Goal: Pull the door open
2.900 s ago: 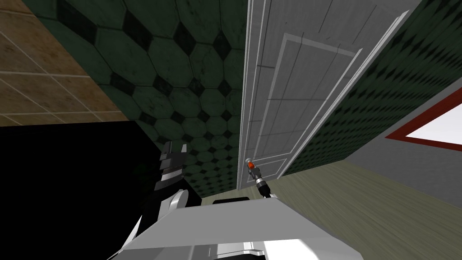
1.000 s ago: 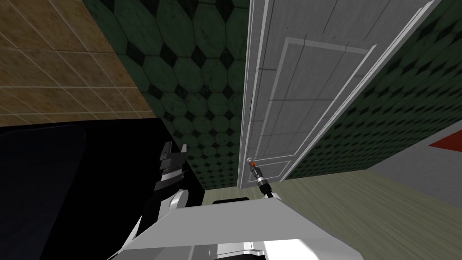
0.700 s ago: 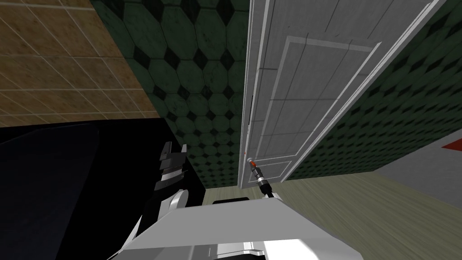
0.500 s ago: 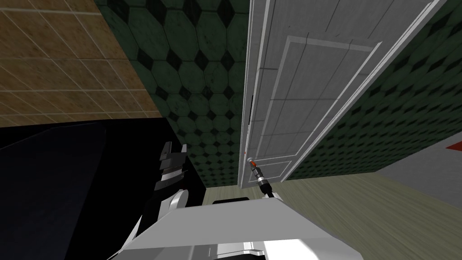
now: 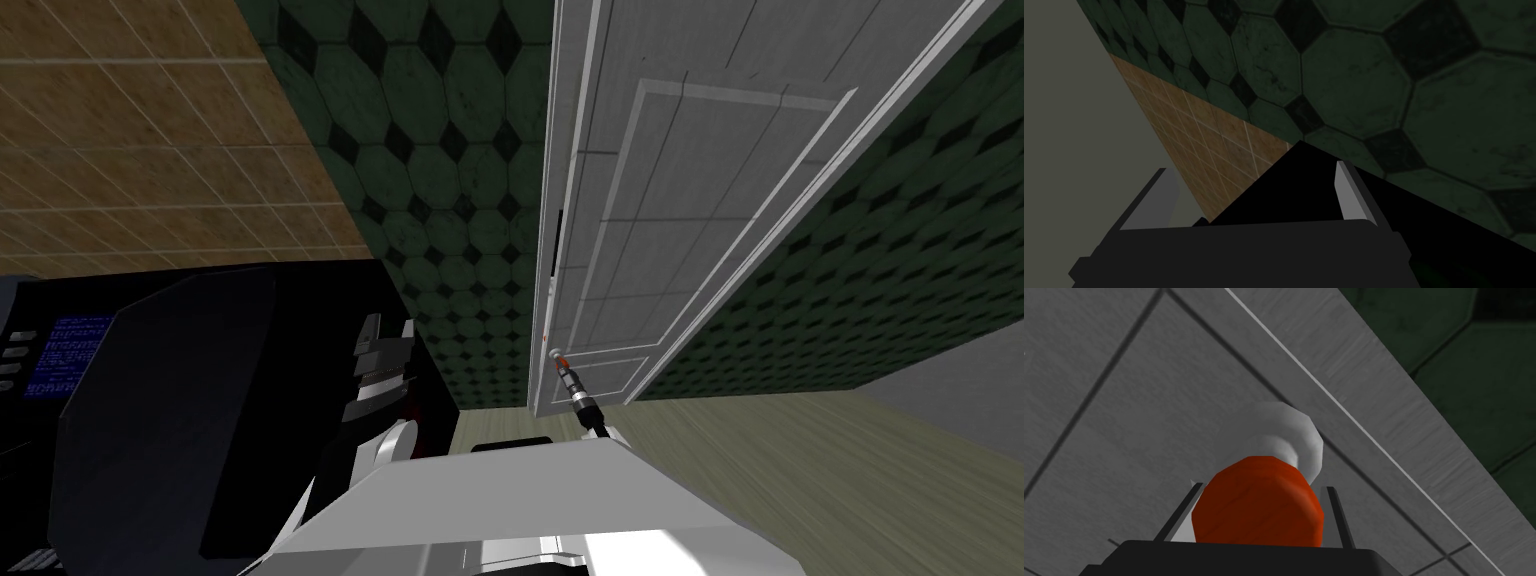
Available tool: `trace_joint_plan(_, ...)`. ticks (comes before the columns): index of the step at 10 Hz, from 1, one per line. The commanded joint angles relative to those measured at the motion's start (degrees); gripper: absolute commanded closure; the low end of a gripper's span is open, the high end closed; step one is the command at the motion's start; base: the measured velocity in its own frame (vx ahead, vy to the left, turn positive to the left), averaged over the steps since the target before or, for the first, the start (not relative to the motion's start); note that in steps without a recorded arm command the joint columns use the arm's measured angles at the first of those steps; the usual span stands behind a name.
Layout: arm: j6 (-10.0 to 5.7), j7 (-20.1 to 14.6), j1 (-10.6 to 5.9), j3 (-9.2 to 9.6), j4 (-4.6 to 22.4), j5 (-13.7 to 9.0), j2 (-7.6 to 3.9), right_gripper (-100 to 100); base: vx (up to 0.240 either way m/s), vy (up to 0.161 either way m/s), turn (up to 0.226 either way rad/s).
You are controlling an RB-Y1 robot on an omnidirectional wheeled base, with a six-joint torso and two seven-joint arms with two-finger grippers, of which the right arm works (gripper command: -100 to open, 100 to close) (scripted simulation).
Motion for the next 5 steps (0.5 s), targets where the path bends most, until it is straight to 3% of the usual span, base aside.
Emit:
trace_joint_plan(1,-0.13,-2.9,-0.14,0.92,0.4,-1.2,0.0,100,-0.037,-0.006,0.055)
trace_joint_plan(5,-0.24,-7.9,-0.52,1.86,1.1,-3.6,-0.74,100,-0.037,-0.005,0.049)
